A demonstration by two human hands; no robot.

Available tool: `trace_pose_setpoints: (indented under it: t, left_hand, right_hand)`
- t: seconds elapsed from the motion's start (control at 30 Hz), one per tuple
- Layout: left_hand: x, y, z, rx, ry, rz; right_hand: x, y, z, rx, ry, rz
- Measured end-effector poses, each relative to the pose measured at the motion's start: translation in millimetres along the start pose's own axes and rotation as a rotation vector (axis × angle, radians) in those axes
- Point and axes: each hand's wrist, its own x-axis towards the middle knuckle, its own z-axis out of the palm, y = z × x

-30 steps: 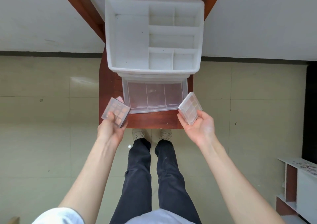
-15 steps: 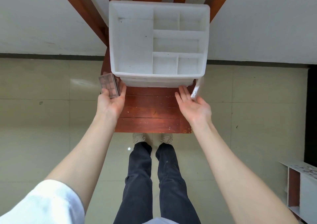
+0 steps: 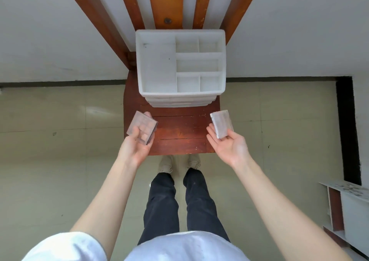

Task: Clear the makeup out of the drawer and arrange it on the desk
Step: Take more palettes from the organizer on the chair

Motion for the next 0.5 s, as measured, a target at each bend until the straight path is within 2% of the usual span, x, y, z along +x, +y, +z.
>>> trace_pose_setpoints:
  t: [0.1, 0.2, 0.33, 0.5]
  left_hand:
    - [-32.5, -11.0, 0.0, 0.213, -0.110, -0.053]
    - [-70.9, -23.6, 9.4, 0.426, -0.297, -0.138]
    - [-120.2, -41.8, 30.0, 0.884, -0.552, -0.188]
    - [-164.9, -85.0, 63.7, 1.162, -0.721, -0.177]
  right_hand:
    - [-40.1, 2.8, -16.7, -0.167, 0.030, -0.123]
    - [-85.5, 4.8, -33.7, -0.189, 0.033, -0.270]
    - [-149.5, 13.6, -59.5, -0.084, 0.028, -0.431]
    - [-218.9, 28.3, -112.6, 0.066, 0.087, -0.598]
